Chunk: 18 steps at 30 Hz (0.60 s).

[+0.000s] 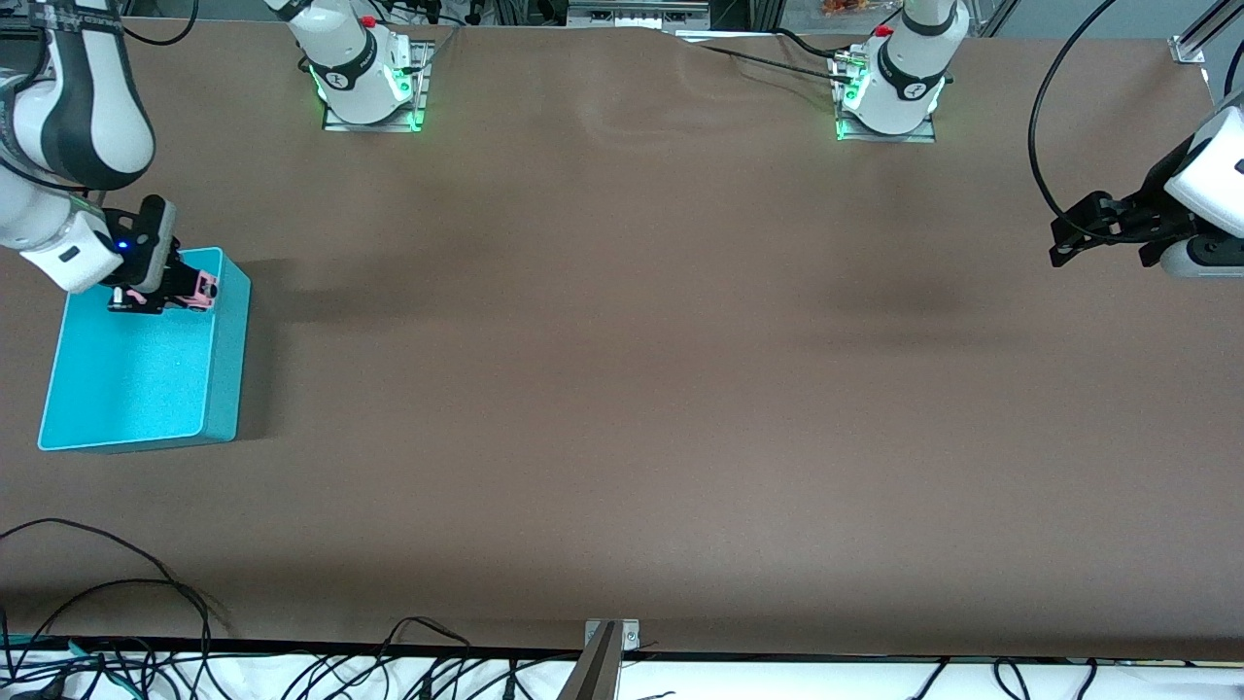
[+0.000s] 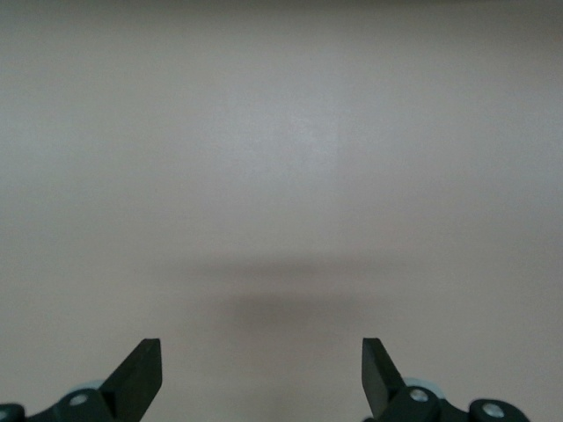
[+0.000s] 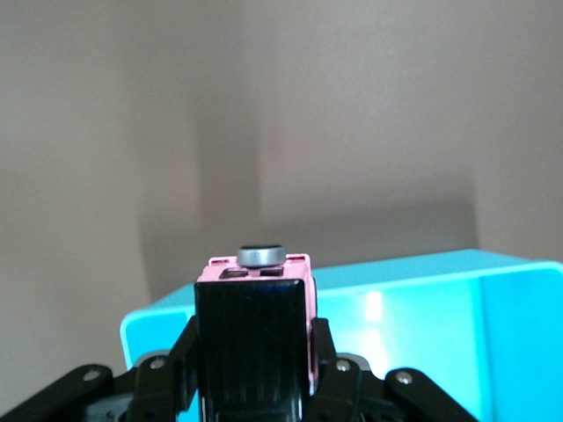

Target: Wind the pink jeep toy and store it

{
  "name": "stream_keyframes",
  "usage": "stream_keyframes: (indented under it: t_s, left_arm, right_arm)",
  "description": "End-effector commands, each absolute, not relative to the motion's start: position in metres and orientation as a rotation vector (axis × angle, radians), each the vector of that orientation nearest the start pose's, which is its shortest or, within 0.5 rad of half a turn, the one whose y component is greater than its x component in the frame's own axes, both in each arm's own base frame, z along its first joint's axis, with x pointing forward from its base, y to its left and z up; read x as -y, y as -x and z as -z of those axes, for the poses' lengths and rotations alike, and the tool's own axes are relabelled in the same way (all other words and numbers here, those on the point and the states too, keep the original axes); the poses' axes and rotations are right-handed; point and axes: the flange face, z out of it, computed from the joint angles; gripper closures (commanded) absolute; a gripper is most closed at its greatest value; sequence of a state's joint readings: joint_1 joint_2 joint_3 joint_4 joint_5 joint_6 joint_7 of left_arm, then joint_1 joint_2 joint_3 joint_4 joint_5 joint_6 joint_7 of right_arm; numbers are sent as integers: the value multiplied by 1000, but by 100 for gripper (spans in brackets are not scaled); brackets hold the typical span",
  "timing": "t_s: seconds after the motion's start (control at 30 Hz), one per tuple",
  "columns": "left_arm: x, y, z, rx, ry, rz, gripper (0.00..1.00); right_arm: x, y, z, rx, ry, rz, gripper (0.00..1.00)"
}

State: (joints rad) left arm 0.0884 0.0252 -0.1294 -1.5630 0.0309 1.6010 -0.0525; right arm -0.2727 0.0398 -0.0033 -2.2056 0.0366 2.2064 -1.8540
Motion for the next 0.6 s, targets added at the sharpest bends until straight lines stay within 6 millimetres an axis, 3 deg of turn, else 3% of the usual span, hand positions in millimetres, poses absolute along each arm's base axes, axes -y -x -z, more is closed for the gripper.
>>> stream_keyframes:
  t_s: [0.0,0.2,0.37,0.47,0.57]
  left_arm:
    - [21,-570,-622,21,3102,25,0]
    - [21,-570,-623,21,3102,28,0]
    - [22,-570,-622,19,3102,25,0]
    - [22,-570,-622,19,3102,25,0]
    - [22,-570,-622,19,3102,25,0]
  right_arm:
    - [158,-511,-360,2254,2109,65,92]
    - [209,-511,-332,2249,2074,38,91]
    - [230,-508,-308,2246,2027,29,91]
    - [258,-499,-285,2186,2048,11,91]
    - [266,-501,-268,2171,2025,43,91]
